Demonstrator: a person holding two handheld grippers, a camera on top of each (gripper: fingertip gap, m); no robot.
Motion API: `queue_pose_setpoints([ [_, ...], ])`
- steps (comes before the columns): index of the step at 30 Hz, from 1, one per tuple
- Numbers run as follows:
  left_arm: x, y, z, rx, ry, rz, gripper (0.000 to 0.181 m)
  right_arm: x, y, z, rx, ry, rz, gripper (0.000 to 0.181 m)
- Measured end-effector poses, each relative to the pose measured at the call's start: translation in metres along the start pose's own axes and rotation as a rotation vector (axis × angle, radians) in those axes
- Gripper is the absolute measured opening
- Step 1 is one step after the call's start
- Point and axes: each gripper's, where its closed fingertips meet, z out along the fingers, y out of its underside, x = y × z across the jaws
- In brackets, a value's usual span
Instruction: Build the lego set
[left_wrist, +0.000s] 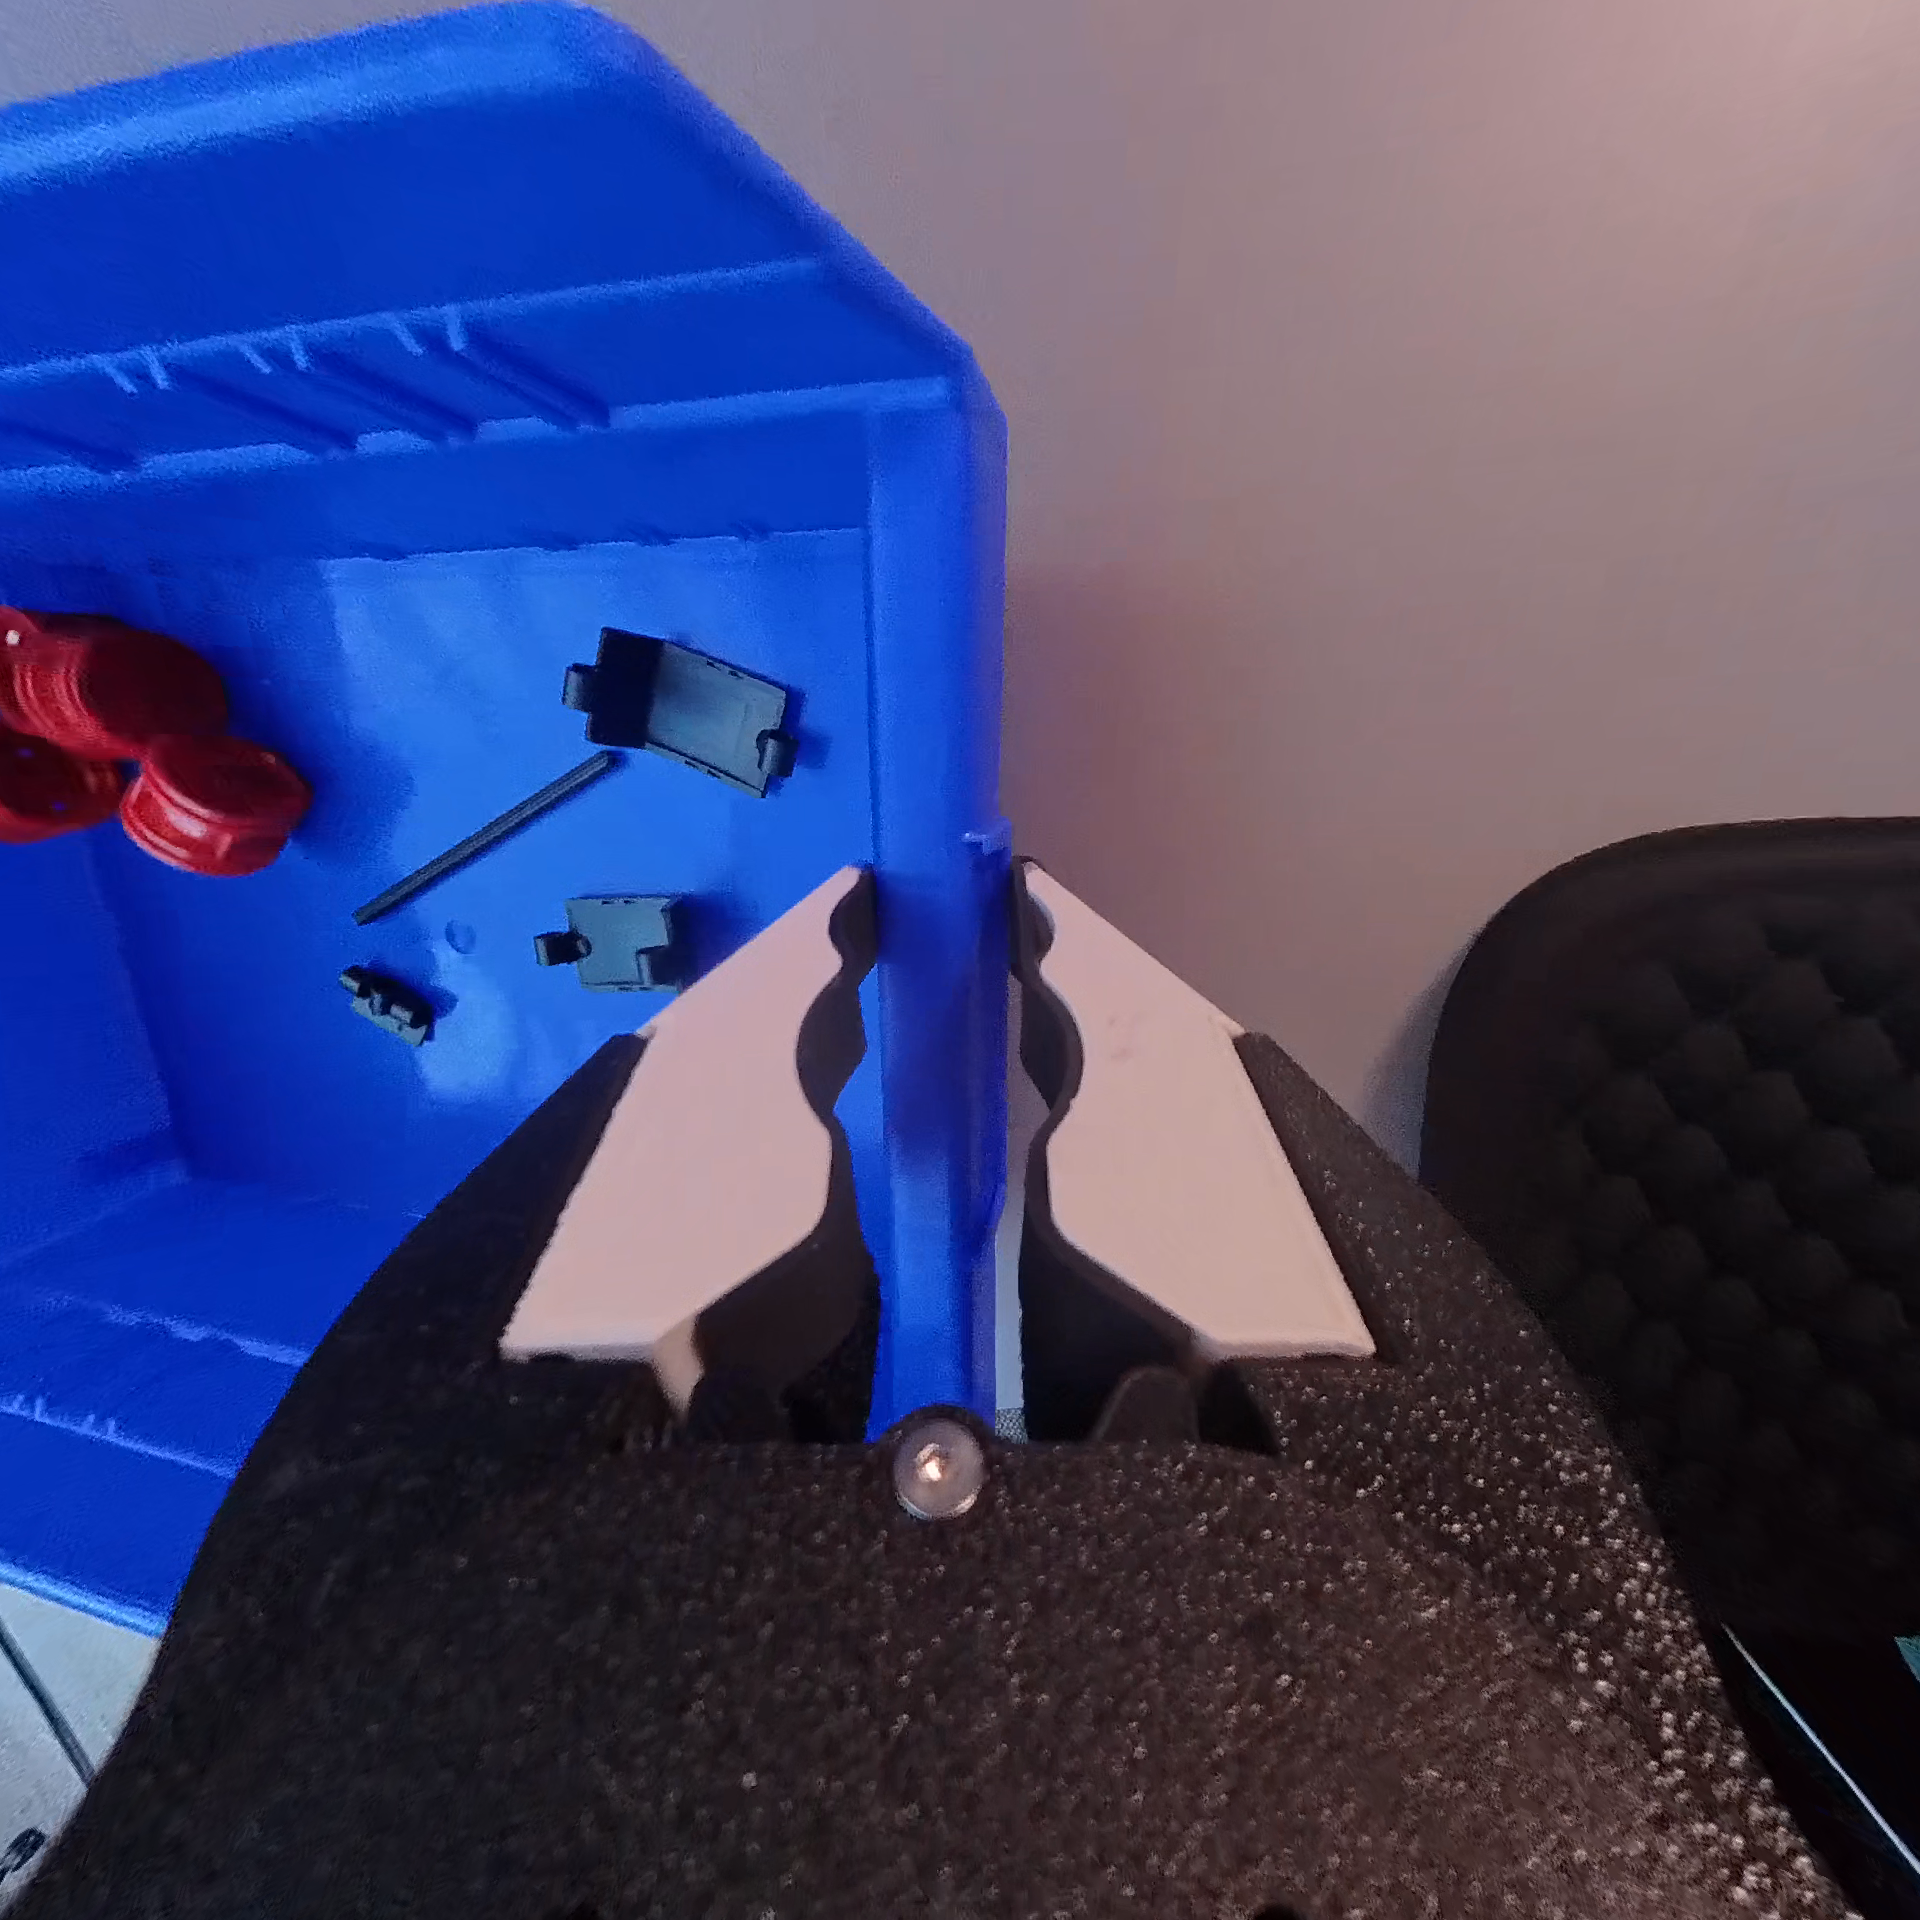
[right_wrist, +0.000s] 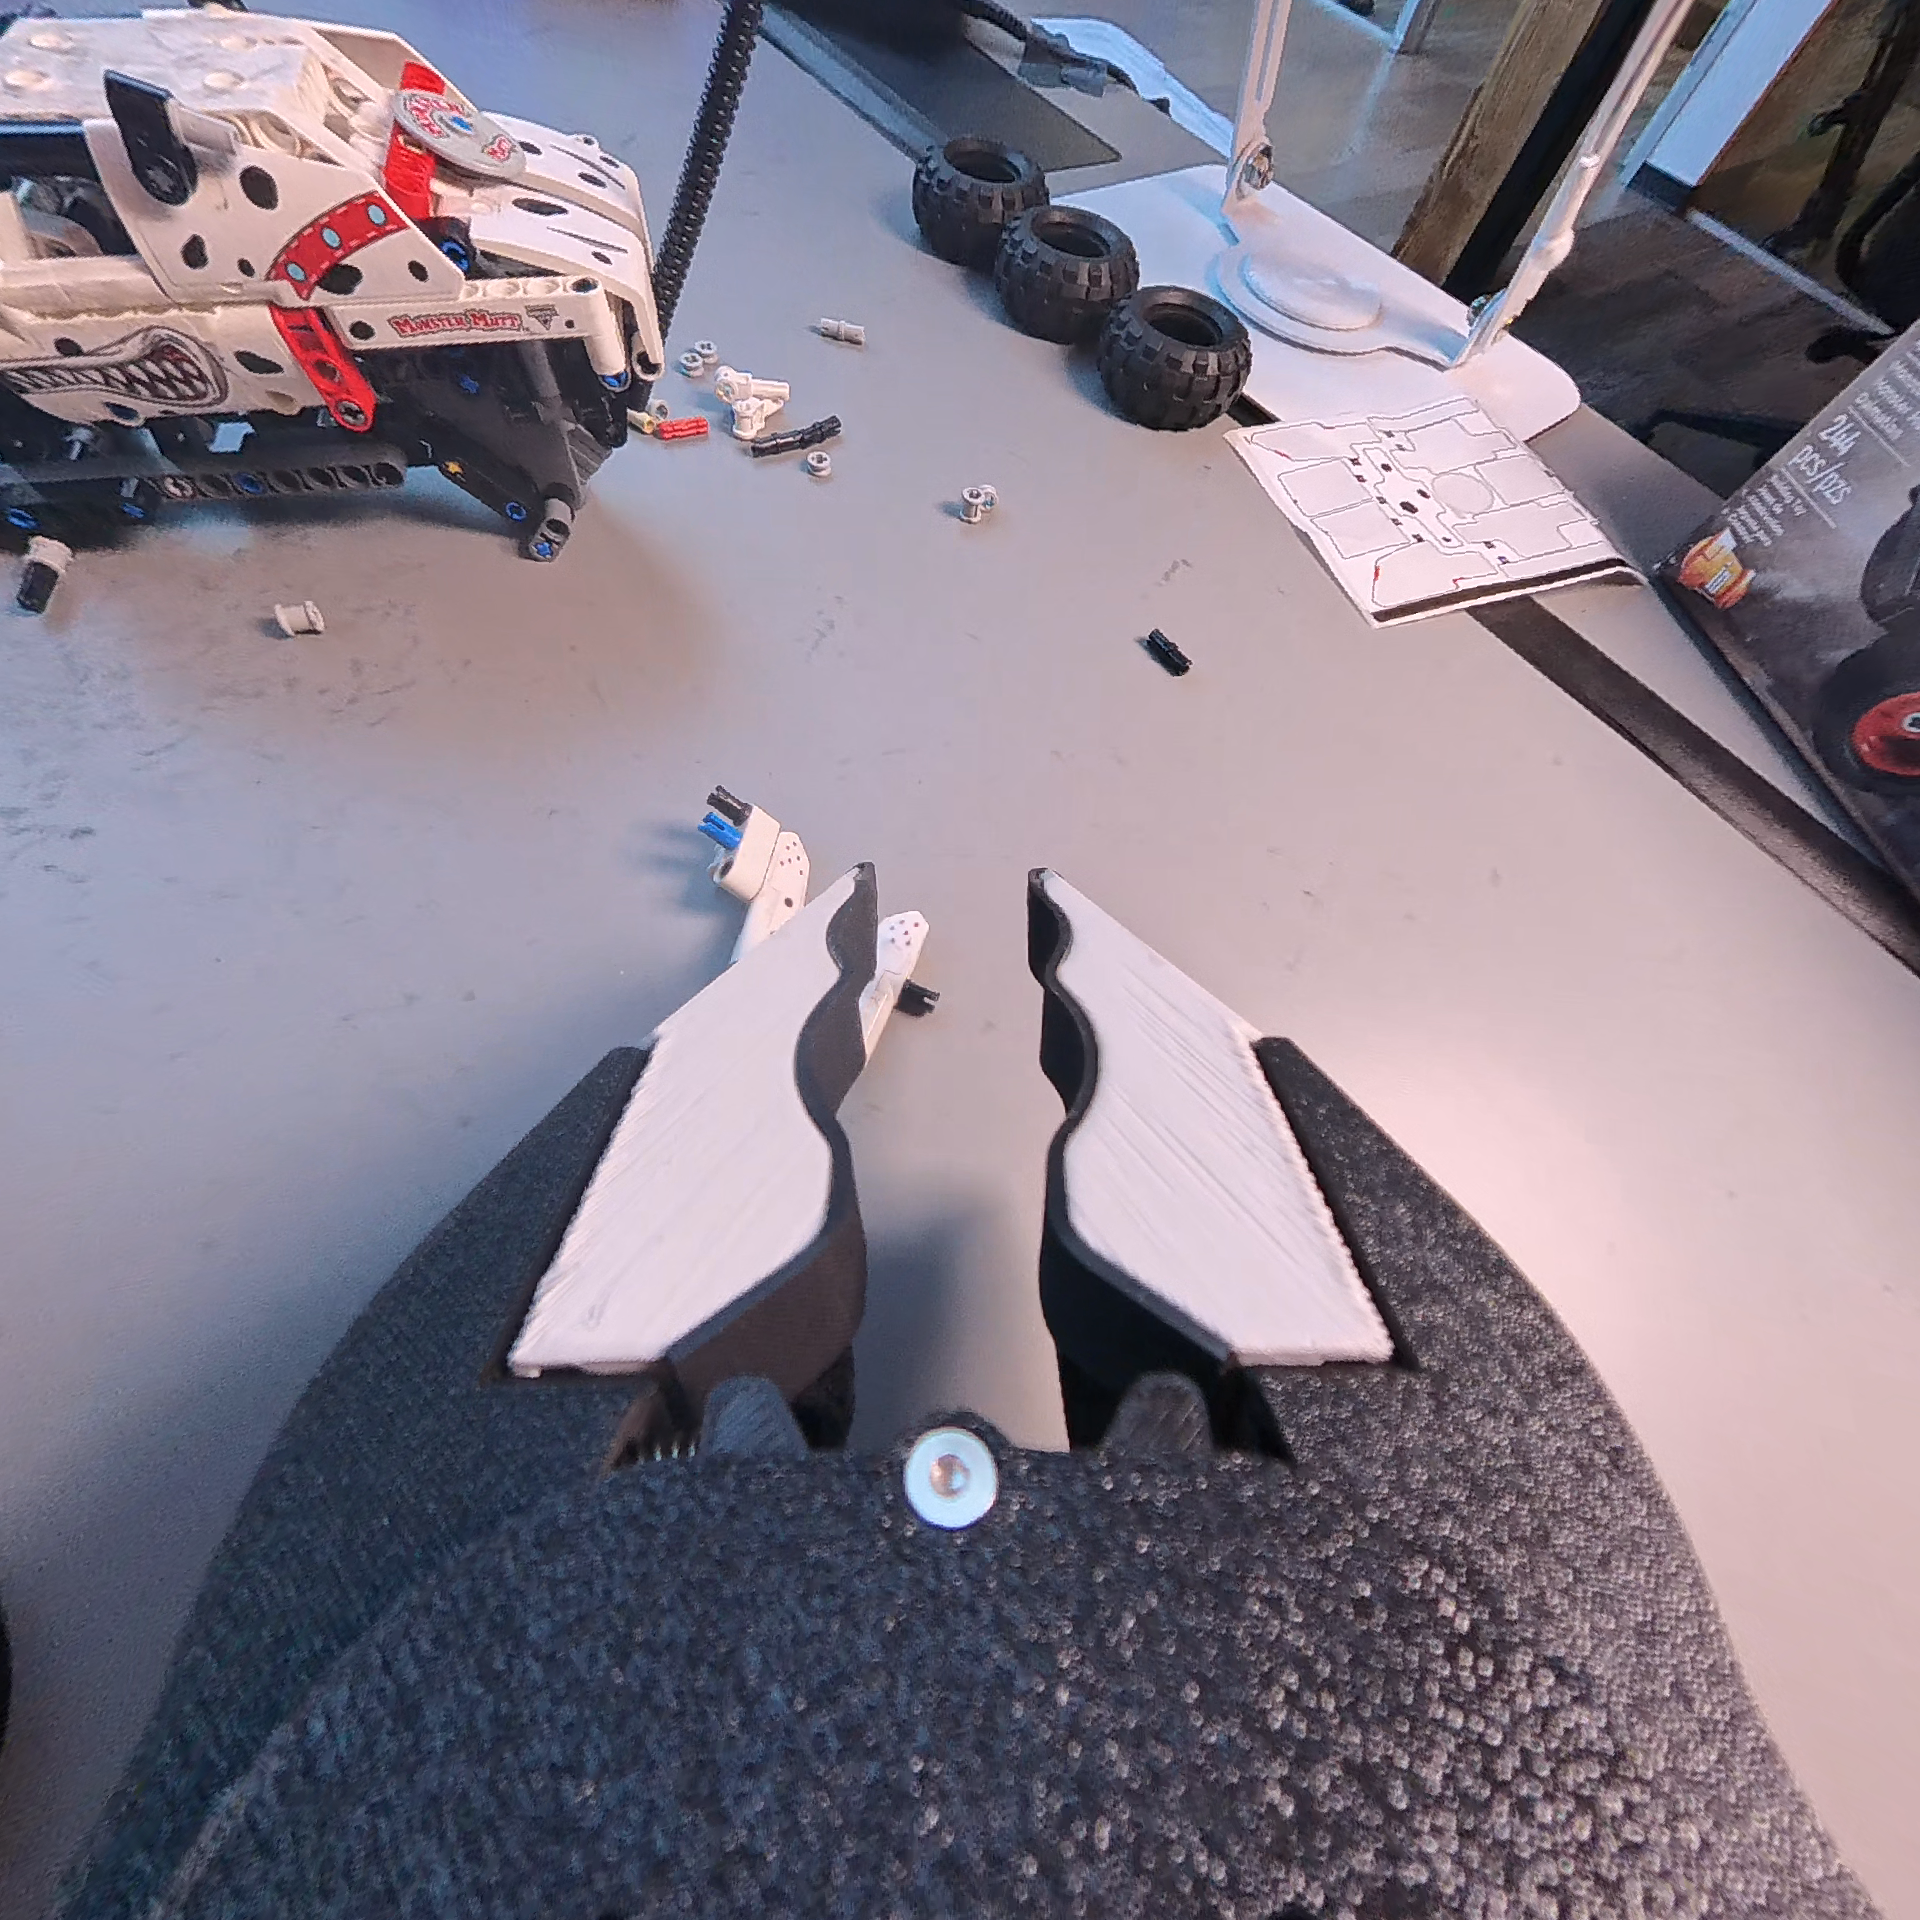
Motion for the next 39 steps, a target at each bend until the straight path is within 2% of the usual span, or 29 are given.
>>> queue_pose_setpoints([
  [6, 0.008, -0.004, 0.0, 0.023, 0.003, 0.024, 0.022, -0.002, 0.0, 0.002, -0.009, 0.005, -0.01, 0.027],
  [10, 0.024, -0.01, 0.009, -0.029, 0.017, 0.089, 0.022, -0.002, 0.0, 0.001, -0.008, 0.009, -0.013, 0.026],
  [13, 0.051, -0.025, 0.014, -0.035, 0.076, 0.156, 0.022, 0.0, 0.001, 0.001, -0.006, 0.013, 0.001, 0.024],
  [22, 0.104, -0.093, 0.022, 0.028, 0.06, 0.417, 0.025, 0.002, -0.001, 0.006, -0.012, 0.023, 0.034, 0.024],
  [24, 0.115, -0.115, 0.023, 0.089, 0.057, 0.475, 0.026, 0.002, -0.002, 0.008, -0.016, 0.025, 0.04, 0.023],
  [26, 0.13, -0.139, 0.011, 0.199, 0.092, 0.511, 0.032, 0.0, -0.003, 0.009, -0.021, 0.027, 0.045, 0.022],
  [29, 0.143, -0.176, -0.046, 0.502, 0.212, 0.464, 0.042, -0.002, -0.003, 0.009, -0.028, 0.036, 0.05, 0.021],
  [31, 0.112, -0.194, -0.101, 0.745, 0.199, 0.368, 0.044, -0.004, -0.002, 0.008, -0.033, 0.046, 0.055, 0.021],
  [32, 0.079, -0.198, -0.126, 0.85, 0.145, 0.295, 0.042, -0.003, -0.001, 0.007, -0.04, 0.052, 0.059, 0.021],
  [34, -0.009, -0.191, -0.16, 0.978, 0.012, 0.096, 0.037, -0.003, 0.002, 0.004, -0.05, 0.066, 0.069, 0.021],
  [36, -0.106, -0.167, -0.16, 0.985, -0.08, -0.101, 0.039, -0.003, 0.004, 0.001, -0.057, 0.077, 0.078, 0.021],
  [37, -0.15, -0.152, -0.147, 0.953, -0.102, -0.186, 0.042, -0.003, 0.005, 0.0, -0.06, 0.082, 0.084, 0.02],
  [39, -0.219, -0.123, -0.099, 0.837, -0.101, -0.302, 0.045, -0.003, 0.008, -0.003, -0.067, 0.094, 0.096, 0.02],
])
